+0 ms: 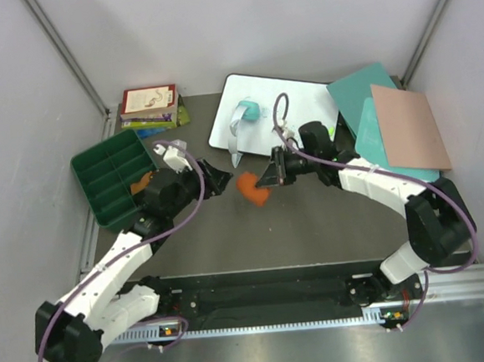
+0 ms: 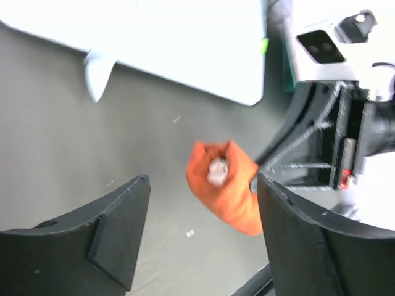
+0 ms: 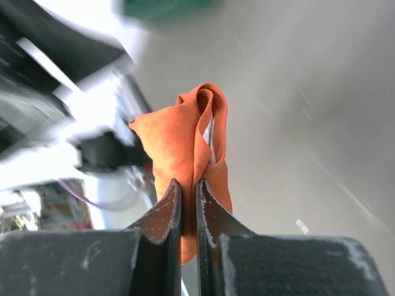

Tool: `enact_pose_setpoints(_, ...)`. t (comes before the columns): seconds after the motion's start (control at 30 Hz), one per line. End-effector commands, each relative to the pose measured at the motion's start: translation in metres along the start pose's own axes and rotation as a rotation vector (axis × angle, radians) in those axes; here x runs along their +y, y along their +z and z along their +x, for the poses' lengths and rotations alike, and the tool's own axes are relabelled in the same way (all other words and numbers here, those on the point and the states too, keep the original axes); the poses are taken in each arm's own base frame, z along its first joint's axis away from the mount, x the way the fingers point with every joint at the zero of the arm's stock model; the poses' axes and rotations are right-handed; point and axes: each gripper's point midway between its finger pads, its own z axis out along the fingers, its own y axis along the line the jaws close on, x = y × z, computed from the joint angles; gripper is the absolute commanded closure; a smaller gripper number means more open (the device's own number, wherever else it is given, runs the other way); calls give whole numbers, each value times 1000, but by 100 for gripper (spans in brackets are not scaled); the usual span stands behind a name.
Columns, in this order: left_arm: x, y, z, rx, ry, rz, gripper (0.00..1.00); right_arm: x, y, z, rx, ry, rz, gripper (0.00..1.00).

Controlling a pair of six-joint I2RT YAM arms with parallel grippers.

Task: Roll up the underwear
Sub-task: Pick up the underwear from the center of the board, then place the underwear in the storage box.

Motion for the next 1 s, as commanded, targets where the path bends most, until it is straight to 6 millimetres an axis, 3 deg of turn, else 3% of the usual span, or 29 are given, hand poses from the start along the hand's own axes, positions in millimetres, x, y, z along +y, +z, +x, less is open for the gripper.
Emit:
enact_pose_setpoints(0.0,-31,-22,-26,-128,-40,144,27,62,-18,-57,-266,57,-207,100)
enact_pose_setpoints(0.07,-38,-31,-30,-163,-67,190,29,76,-22,-67,-312,73,-264,100)
enact_pose_setpoints(0.2,-47,-36,-33,-181,-87,235,32,92,-19,-66,-309,65,-300,100)
enact_pose_setpoints(0.43,-53,-34,-29,-168,-113,289,33,102,-21,-60,-292,89,-359,100)
enact_pose_setpoints(0.97,-68,-31,-41,-217,-153,376,35,116,-15,-48,-220,91,-428,100)
